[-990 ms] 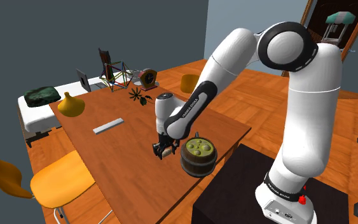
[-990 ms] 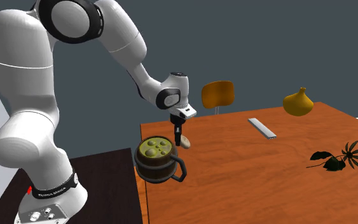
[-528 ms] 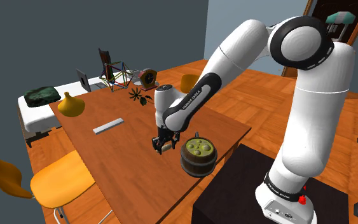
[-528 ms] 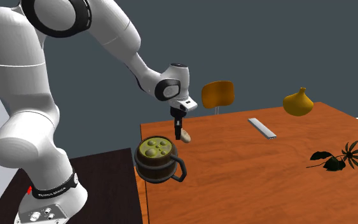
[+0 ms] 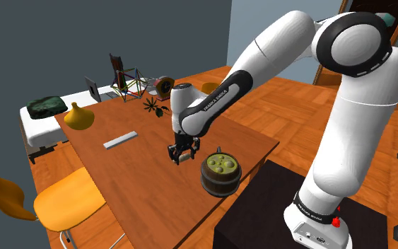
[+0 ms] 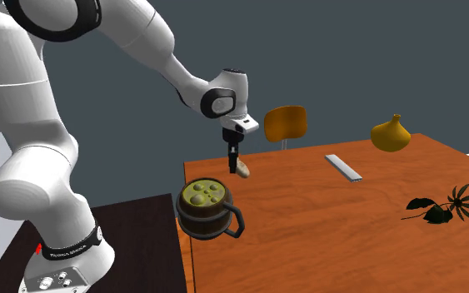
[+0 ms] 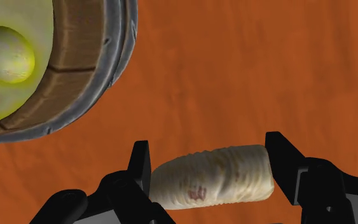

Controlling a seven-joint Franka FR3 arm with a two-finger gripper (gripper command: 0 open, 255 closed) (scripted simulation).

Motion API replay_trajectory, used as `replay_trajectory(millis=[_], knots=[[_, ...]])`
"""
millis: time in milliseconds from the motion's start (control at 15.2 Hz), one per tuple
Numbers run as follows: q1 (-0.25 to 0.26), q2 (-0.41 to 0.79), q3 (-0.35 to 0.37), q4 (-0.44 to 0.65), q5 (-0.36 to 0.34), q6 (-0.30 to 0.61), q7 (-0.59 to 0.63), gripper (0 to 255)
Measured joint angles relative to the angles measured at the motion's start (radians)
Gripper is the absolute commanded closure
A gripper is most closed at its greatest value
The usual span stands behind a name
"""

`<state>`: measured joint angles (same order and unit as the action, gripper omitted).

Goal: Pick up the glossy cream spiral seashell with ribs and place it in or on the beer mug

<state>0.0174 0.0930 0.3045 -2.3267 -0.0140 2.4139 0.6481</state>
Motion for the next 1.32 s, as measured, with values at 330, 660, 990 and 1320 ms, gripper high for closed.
replay_trajectory(millis=[330, 660, 990, 1320], knots=[[-0.002, -0.047, 0.003, 0.023, 0.021, -0.068, -0.014, 255], [-0.004, -0.095, 0.002, 0.041, 0.039, -0.132, -0.028, 255], [-0.007, -0.145, -0.002, 0.046, 0.057, -0.186, -0.046, 255], [-0.022, -0.31, -0.041, -0.121, 0.108, -0.182, -0.135, 255]])
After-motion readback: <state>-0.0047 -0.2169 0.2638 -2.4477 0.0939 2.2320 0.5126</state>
